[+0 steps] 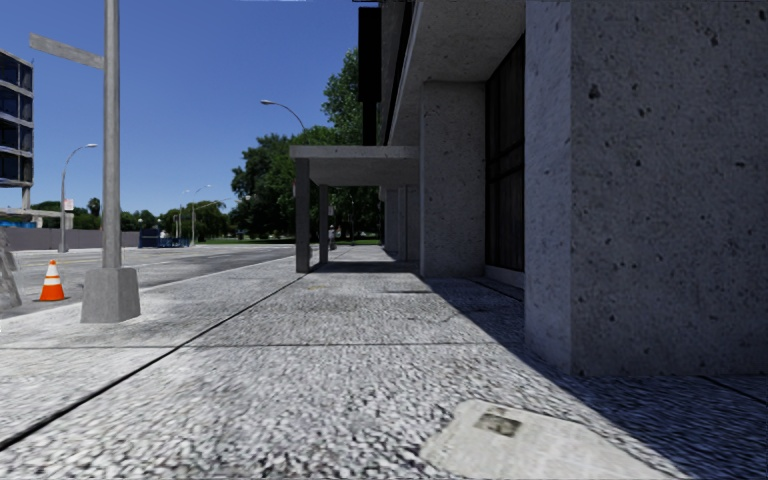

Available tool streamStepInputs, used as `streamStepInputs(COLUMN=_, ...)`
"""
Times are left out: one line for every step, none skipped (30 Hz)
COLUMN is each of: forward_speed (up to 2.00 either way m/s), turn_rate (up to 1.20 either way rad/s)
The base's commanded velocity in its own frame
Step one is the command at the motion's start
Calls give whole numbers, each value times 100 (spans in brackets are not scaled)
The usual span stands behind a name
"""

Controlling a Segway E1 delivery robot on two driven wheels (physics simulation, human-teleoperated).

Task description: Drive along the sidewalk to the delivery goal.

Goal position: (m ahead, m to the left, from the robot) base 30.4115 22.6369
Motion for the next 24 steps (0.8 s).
streamStepInputs(forward_speed=200, turn_rate=45)
streamStepInputs(forward_speed=200, turn_rate=45)
streamStepInputs(forward_speed=200, turn_rate=45)
streamStepInputs(forward_speed=200, turn_rate=45)
streamStepInputs(forward_speed=200, turn_rate=38)
streamStepInputs(forward_speed=200, turn_rate=38)
streamStepInputs(forward_speed=200, turn_rate=31)
streamStepInputs(forward_speed=200, turn_rate=25)
streamStepInputs(forward_speed=200, turn_rate=5)
streamStepInputs(forward_speed=200, turn_rate=5)
streamStepInputs(forward_speed=200, turn_rate=0)
streamStepInputs(forward_speed=200, turn_rate=0)
streamStepInputs(forward_speed=200, turn_rate=0)
streamStepInputs(forward_speed=200, turn_rate=0)
streamStepInputs(forward_speed=200, turn_rate=0)
streamStepInputs(forward_speed=200, turn_rate=0)
streamStepInputs(forward_speed=200, turn_rate=0)
streamStepInputs(forward_speed=200, turn_rate=0)
streamStepInputs(forward_speed=200, turn_rate=0)
streamStepInputs(forward_speed=200, turn_rate=0)
streamStepInputs(forward_speed=200, turn_rate=0)
streamStepInputs(forward_speed=200, turn_rate=0)
streamStepInputs(forward_speed=200, turn_rate=-11)
streamStepInputs(forward_speed=200, turn_rate=-23)
